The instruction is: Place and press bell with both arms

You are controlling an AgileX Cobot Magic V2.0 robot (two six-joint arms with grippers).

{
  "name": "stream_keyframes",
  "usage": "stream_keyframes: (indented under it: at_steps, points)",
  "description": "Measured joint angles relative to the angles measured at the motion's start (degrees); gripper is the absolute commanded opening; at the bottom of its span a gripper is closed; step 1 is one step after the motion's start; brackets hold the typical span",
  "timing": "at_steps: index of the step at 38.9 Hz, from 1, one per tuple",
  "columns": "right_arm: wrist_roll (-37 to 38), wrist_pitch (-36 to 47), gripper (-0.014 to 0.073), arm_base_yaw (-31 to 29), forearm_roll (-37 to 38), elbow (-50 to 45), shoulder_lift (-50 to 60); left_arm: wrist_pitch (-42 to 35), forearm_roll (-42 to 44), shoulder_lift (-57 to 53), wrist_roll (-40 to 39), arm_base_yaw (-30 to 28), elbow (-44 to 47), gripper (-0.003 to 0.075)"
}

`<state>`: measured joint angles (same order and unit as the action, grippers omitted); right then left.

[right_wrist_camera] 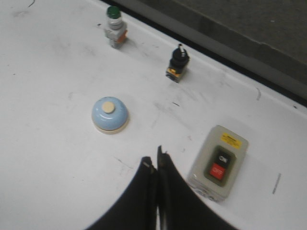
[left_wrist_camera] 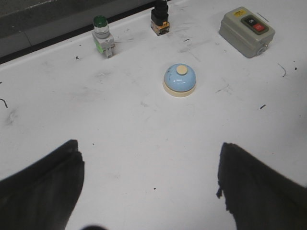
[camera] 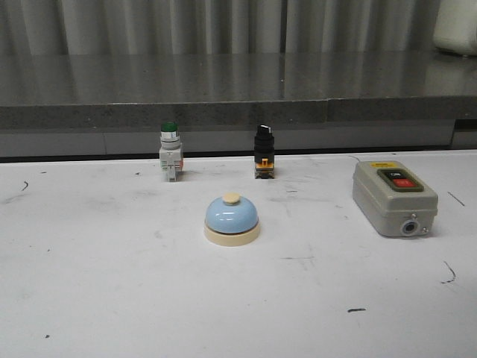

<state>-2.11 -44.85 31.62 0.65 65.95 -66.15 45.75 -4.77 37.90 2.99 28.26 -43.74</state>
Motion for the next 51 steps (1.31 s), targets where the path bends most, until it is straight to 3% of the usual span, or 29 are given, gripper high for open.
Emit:
stream_keyframes:
  at_steps: [12, 28, 45, 51]
  points:
    - [0.0, -3.8, -0.0069, 5.9, 0.0, 11.0, -17.2, 0.0, 0.0, 0.0, 0.0, 0.0, 0.0, 0.0554]
    - [0.0, -5.0, -0.0069, 6.8, 0.0, 21.8, -35.7, 0.0, 0.0, 0.0, 0.0, 0.0, 0.0, 0.0554]
    - [0.0, -1.7, -0.0069, 6.8, 3.6, 24.6, -50.6, 0.0, 0.0, 0.0, 0.0, 0.0, 0.0, 0.0554]
    - [0.2, -3.3, -0.0069, 6.8, 3.8, 26.1, -50.5, 0.1, 0.0, 0.0, 0.0, 0.0, 0.0, 0.0554]
